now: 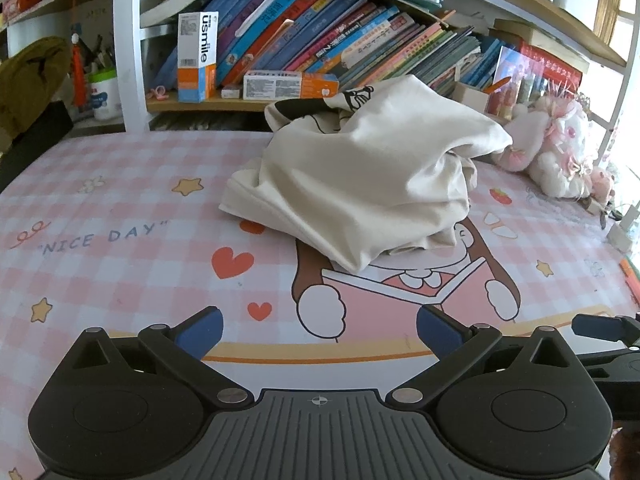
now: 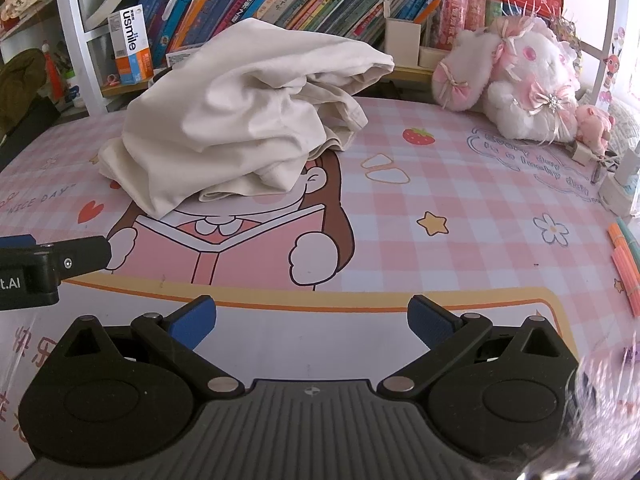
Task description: Fold clothes
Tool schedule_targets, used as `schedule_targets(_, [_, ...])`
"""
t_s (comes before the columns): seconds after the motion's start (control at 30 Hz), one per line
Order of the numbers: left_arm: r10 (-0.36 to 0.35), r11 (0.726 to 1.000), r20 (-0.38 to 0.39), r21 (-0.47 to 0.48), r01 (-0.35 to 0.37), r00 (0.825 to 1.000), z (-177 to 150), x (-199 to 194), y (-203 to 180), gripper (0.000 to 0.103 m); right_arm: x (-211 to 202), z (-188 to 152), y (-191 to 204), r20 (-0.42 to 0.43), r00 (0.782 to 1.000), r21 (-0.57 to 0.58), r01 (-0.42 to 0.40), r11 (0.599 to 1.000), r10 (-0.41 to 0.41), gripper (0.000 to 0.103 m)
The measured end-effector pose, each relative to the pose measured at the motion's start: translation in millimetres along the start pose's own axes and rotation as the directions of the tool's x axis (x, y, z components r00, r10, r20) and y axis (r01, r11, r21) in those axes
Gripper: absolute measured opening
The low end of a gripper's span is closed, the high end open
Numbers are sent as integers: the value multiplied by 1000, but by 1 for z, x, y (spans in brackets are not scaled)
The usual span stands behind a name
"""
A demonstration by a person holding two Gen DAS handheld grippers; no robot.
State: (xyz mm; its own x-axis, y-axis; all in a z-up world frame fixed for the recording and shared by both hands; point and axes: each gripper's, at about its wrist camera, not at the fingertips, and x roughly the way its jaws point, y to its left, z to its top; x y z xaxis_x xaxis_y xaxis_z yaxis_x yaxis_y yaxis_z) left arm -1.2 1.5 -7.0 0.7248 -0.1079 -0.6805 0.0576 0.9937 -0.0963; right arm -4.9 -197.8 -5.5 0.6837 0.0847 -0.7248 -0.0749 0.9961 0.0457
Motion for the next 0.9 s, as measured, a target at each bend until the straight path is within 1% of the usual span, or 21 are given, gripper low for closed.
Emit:
schedule_targets(0.2, [-18,1000,-14,-2,18,1000,0,2,-1,103,0,0,0,-3,1000,1,-2,1000,2,103])
schedule_targets(0.57, [-26,1000,-10,4,26,1000,0,4,-5,103,2,1,0,-3,1000,-9,-1,1000,1,103])
schedule_targets(0.77, [-36,999,-9,20,36,999,-1,6,-11,103,1,2,-3,2,1000,-16,8,1000,-8,103])
schedule_targets(0.9, [-32,999,7,42,32,999,3,9,-17,103,0,4,-4,19,1000,-39,12,999,-11,103])
